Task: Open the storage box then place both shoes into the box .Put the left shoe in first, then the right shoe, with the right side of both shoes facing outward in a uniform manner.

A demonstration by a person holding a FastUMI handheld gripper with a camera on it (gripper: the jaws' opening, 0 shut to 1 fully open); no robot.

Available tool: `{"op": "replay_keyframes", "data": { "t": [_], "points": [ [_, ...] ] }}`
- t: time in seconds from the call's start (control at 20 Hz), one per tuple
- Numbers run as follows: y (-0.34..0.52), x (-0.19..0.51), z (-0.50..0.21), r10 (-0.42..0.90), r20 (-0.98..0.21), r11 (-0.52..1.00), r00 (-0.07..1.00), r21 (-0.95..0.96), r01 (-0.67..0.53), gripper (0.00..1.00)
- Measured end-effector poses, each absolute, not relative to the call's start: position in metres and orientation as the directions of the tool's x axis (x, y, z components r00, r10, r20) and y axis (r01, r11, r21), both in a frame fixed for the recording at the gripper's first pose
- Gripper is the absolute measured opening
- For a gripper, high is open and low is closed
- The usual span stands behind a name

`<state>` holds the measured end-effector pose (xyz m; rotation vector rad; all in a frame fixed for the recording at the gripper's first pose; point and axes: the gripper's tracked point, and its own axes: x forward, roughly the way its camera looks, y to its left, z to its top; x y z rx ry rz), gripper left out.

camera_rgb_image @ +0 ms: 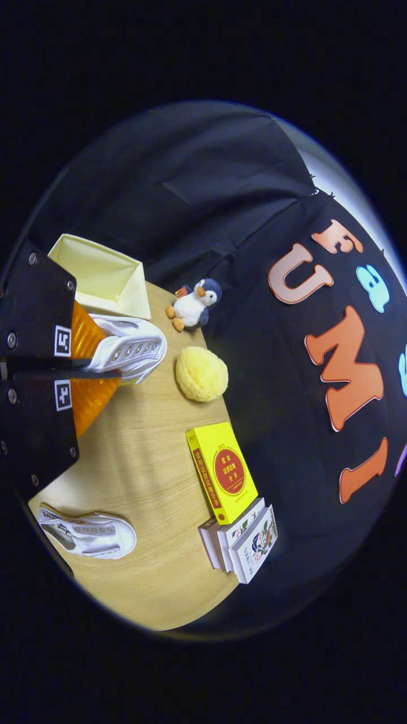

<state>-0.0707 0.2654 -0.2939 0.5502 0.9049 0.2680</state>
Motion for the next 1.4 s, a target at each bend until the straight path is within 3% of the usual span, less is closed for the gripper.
{"op": "replay_keyframes", "data": {
  "t": [0.25, 0.55, 1.25, 1.4],
  "points": [
    [0.329, -0.061, -0.254, 0.502, -0.630, 0.800, 0.592, 0.599, -0.040, 0.00],
    [0.416, -0.074, -0.267, 0.531, -0.687, 0.809, 0.496, 0.585, -0.056, 0.01],
    [0.497, -0.106, -0.343, 0.351, -0.884, 0.920, 0.309, 0.387, 0.062, 0.02],
    [0.504, -0.117, -0.354, 0.324, -0.907, 0.938, 0.268, 0.345, 0.034, 0.05]
  ]
}}
